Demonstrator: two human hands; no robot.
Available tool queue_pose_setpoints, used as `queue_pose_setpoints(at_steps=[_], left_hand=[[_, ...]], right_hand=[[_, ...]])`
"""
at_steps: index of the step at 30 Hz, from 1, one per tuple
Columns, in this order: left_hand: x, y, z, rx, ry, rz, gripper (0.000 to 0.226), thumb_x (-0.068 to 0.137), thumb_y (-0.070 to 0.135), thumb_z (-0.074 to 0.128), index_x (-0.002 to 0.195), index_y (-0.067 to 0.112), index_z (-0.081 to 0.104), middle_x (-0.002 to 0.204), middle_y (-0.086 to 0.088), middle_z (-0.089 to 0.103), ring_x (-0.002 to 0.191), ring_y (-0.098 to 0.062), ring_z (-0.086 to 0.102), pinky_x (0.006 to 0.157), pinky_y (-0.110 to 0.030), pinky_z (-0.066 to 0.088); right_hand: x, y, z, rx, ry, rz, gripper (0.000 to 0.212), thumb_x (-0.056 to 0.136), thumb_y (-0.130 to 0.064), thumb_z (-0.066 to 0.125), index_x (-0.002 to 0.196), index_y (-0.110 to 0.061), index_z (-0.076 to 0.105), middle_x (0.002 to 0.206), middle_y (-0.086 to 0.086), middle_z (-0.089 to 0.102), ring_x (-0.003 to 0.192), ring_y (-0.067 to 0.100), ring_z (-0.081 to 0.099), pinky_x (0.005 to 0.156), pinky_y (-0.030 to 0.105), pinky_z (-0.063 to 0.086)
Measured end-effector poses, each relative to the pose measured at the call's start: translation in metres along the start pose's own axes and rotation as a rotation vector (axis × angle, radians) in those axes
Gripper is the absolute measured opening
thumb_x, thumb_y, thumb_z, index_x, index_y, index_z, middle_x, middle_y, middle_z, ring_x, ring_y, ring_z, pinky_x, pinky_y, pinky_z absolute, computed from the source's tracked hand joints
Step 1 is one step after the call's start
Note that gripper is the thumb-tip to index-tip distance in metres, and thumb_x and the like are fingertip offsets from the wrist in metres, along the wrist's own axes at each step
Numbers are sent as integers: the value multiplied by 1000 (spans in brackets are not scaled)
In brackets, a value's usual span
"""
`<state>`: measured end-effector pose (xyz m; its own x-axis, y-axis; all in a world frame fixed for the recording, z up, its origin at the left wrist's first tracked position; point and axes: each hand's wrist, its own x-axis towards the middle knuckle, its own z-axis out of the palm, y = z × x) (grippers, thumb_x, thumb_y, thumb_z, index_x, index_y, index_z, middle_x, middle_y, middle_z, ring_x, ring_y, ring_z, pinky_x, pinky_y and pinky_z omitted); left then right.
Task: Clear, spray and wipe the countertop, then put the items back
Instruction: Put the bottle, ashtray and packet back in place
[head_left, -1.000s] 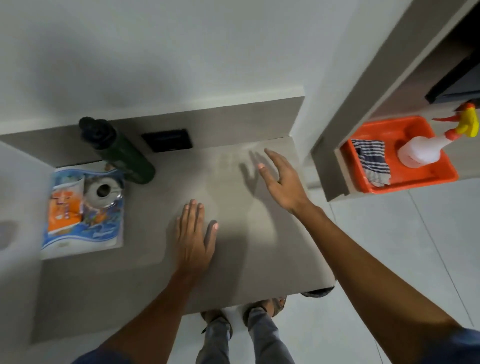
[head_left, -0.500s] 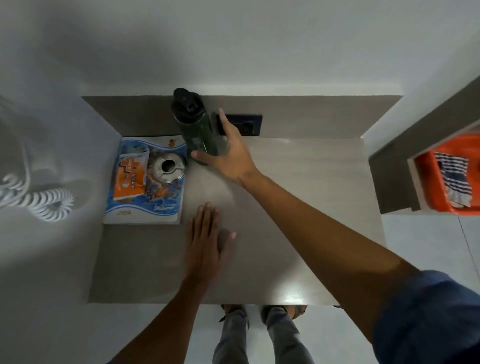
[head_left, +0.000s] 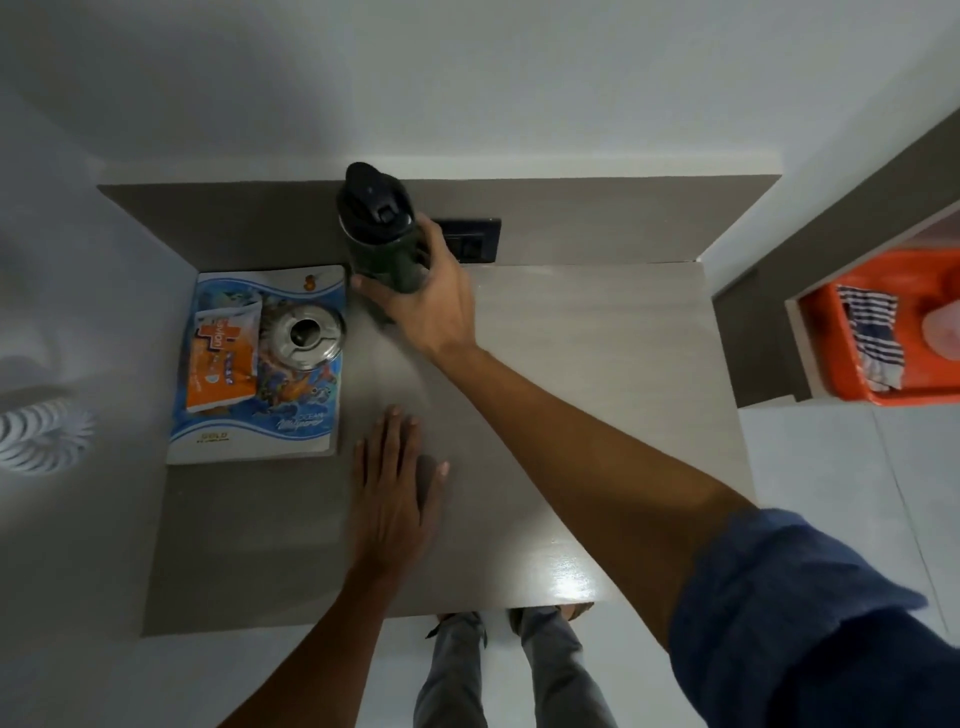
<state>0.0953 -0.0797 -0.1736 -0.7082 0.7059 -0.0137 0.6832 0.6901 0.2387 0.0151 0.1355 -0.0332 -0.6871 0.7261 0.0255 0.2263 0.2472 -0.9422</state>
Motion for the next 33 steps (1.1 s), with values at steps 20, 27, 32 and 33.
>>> queue_pose_setpoints(at_steps=[20, 27, 32, 33], left_hand=[[2, 16, -20, -50, -39, -19, 72, 111, 51, 34, 171, 12, 32, 183, -12, 23, 173, -30, 15, 140, -56, 16], [2, 15, -19, -60, -32, -22, 73, 112, 56, 31, 172, 15, 29, 184, -9, 20, 174, -27, 10, 141, -54, 13], [4, 13, -23, -114, -10, -20, 72, 110, 55, 36, 169, 13, 36, 182, -11, 26, 172, -29, 17, 141, -51, 12], [4, 14, -25, -151, 10, -26, 71, 110, 53, 38, 167, 11, 41, 180, -12, 31, 170, -31, 23, 140, -51, 15]], right_hand=[[-12, 95, -289, -166, 355, 205, 95, 82, -47, 96, 158, -17, 46, 156, 9, 62, 137, 28, 66, 110, 43, 56], [-11, 103, -296, -172, 314, 203, 96, 84, -45, 94, 161, -17, 43, 160, 12, 59, 141, 34, 63, 111, 51, 58], [-16, 109, -288, -124, 322, 246, 101, 86, -41, 94, 166, -20, 35, 165, 10, 52, 147, 27, 57, 116, 40, 53], [-21, 110, -282, -85, 337, 273, 107, 85, -42, 95, 168, -21, 30, 167, 10, 49, 148, 24, 55, 112, 29, 53]])
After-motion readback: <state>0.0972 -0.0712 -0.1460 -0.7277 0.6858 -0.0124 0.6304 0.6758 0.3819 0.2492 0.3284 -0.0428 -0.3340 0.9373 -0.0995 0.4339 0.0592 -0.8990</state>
